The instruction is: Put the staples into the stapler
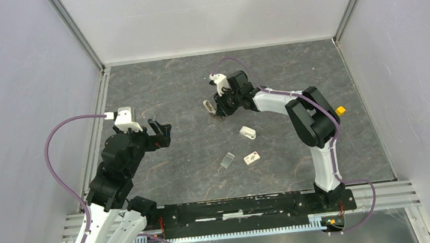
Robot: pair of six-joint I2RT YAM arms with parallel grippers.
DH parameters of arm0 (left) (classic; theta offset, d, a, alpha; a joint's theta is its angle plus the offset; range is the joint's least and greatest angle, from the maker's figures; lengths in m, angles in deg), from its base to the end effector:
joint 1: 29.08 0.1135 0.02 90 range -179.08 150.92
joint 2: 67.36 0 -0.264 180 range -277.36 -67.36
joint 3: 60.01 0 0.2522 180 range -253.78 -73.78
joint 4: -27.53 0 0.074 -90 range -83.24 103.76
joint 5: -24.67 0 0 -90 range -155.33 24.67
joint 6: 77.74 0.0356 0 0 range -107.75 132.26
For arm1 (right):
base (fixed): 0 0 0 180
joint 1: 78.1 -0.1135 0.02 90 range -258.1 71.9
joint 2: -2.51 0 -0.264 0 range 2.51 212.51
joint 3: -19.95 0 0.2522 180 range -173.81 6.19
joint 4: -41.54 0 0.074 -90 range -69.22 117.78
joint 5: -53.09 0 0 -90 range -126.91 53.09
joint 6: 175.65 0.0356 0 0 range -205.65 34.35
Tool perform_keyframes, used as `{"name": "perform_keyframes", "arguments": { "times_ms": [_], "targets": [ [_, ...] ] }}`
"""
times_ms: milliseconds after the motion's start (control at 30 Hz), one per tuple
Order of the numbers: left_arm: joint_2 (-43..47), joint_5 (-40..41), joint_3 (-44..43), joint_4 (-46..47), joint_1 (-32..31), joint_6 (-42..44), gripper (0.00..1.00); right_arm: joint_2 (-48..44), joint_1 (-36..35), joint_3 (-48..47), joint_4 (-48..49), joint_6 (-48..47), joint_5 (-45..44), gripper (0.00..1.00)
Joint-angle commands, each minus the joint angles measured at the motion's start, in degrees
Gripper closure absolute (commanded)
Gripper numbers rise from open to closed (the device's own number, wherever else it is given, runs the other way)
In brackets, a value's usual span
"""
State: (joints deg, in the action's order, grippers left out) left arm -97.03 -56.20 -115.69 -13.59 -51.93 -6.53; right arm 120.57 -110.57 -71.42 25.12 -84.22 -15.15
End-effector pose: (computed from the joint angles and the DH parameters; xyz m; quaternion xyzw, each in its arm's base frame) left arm 0.1152 -0.0424 0.3263 -0.0203 0.7926 -0.1564 0.5890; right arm 0.3706 0.2515 0.1600 -0.3134 0.8480 0.2796 0.3233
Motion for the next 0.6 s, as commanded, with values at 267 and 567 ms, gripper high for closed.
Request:
{"name": "perform_keyframes", "arguments": {
  "times_ms": [267, 567],
  "targets": [
    [0.0, 1.0, -0.2, 1.5, 0.2, 3.4, 0.00, -0.5, 0.2, 0.9, 0.1, -2.9, -2.3, 0.76],
    [0.0, 0.9, -0.2, 1.6, 0.1, 3.4, 0.00, -1.7, 0.2, 2.1, 0.5, -2.7, -2.4, 0.73]
  ]
}}
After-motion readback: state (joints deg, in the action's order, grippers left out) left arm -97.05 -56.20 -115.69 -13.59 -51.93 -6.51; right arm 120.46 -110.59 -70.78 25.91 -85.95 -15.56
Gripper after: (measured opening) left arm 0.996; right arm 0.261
